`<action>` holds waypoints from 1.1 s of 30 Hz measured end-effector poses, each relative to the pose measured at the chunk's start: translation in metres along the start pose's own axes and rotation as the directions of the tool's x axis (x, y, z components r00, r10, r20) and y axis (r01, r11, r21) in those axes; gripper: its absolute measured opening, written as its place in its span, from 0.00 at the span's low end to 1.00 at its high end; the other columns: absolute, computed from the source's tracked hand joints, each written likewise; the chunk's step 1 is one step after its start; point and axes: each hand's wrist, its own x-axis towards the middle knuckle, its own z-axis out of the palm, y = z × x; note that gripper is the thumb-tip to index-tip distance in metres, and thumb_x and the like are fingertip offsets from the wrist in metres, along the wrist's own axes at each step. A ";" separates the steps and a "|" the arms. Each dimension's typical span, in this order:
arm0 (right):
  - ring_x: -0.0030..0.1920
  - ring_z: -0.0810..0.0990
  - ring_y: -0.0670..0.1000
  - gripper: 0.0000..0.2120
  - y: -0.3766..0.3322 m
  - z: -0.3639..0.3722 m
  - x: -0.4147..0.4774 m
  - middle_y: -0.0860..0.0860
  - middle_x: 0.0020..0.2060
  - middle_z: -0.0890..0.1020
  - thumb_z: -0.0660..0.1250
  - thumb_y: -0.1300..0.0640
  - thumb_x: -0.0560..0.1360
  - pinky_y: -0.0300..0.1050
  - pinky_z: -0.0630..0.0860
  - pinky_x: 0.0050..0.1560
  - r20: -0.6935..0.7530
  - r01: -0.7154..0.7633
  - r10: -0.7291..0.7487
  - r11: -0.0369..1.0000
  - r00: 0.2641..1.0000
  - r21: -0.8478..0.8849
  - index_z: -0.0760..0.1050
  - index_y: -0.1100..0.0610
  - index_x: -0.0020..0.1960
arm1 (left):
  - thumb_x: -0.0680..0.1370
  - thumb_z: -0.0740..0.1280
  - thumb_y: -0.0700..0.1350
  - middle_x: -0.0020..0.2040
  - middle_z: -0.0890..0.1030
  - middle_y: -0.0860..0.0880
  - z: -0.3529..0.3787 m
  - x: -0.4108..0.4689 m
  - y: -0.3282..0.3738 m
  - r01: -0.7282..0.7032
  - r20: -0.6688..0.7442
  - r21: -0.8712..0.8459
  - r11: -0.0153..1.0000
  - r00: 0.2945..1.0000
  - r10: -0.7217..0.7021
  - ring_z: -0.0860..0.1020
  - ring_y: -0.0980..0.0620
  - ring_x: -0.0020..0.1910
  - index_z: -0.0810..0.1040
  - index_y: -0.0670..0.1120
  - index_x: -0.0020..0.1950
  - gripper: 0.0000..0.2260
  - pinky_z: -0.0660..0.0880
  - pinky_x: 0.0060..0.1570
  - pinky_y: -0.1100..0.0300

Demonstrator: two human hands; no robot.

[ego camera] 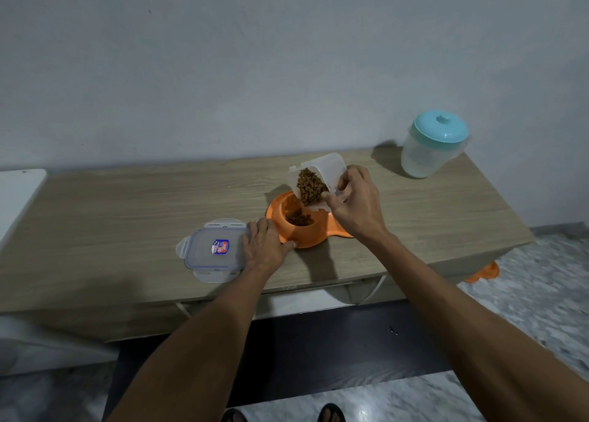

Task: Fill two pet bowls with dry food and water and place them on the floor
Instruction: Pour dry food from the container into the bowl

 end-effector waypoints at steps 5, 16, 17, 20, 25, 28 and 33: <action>0.46 0.72 0.47 0.16 0.001 0.000 0.001 0.48 0.51 0.71 0.76 0.56 0.69 0.38 0.67 0.44 0.046 0.026 -0.025 0.999 0.999 -0.020 0.68 0.56 0.45 | 0.72 0.68 0.63 0.69 0.70 0.47 -0.001 -0.001 0.000 0.000 -0.001 -0.008 1.000 1.000 0.000 0.64 0.44 0.69 0.68 0.44 0.68 0.32 0.66 0.63 0.47; 0.46 0.71 0.48 0.17 0.006 0.002 -0.004 0.47 0.51 0.70 0.76 0.57 0.69 0.35 0.65 0.42 0.006 0.054 -0.054 0.998 0.999 -0.021 0.66 0.55 0.44 | 0.72 0.68 0.63 0.70 0.69 0.47 -0.001 -0.001 0.001 0.005 0.002 -0.002 1.000 1.000 -0.005 0.64 0.44 0.69 0.68 0.45 0.69 0.32 0.65 0.62 0.47; 0.46 0.71 0.48 0.17 0.004 0.001 -0.004 0.47 0.51 0.70 0.76 0.57 0.69 0.32 0.64 0.41 -0.001 0.057 -0.057 0.998 0.998 -0.019 0.67 0.55 0.44 | 0.72 0.68 0.63 0.70 0.69 0.47 -0.001 0.000 0.001 0.003 0.002 -0.002 1.000 1.000 -0.003 0.64 0.44 0.69 0.68 0.45 0.69 0.32 0.65 0.63 0.47; 0.46 0.71 0.47 0.17 0.000 0.000 -0.002 0.51 0.52 0.72 0.76 0.57 0.69 0.31 0.64 0.40 -0.022 0.085 -0.085 0.996 0.996 -0.019 0.67 0.56 0.45 | 0.73 0.68 0.63 0.69 0.70 0.47 -0.002 0.001 0.001 0.004 0.000 0.000 1.000 1.000 -0.004 0.64 0.45 0.68 0.68 0.45 0.68 0.31 0.65 0.62 0.47; 0.45 0.70 0.47 0.16 0.003 0.000 -0.003 0.47 0.50 0.70 0.76 0.57 0.69 0.34 0.65 0.42 0.005 0.060 -0.060 0.998 0.998 -0.025 0.68 0.56 0.44 | 0.72 0.69 0.63 0.70 0.69 0.47 -0.001 0.000 0.001 0.012 0.003 -0.007 1.000 1.000 -0.012 0.64 0.44 0.69 0.68 0.44 0.69 0.33 0.65 0.63 0.46; 0.44 0.69 0.46 0.16 0.004 -0.001 -0.003 0.48 0.49 0.70 0.76 0.58 0.69 0.26 0.65 0.42 0.001 0.026 -0.026 1.000 1.000 0.006 0.68 0.56 0.44 | 0.72 0.69 0.64 0.70 0.69 0.47 -0.001 0.000 0.001 0.005 -0.002 -0.001 1.000 1.000 -0.005 0.64 0.44 0.69 0.68 0.44 0.69 0.33 0.65 0.64 0.46; 0.45 0.71 0.48 0.14 0.004 -0.003 0.000 0.51 0.47 0.74 0.74 0.56 0.71 0.32 0.67 0.44 -0.051 -0.139 0.145 0.984 0.988 0.107 0.69 0.58 0.46 | 0.72 0.68 0.65 0.70 0.69 0.47 -0.001 -0.001 0.000 -0.001 -0.007 0.012 1.000 1.000 0.001 0.64 0.44 0.70 0.67 0.44 0.69 0.34 0.65 0.64 0.46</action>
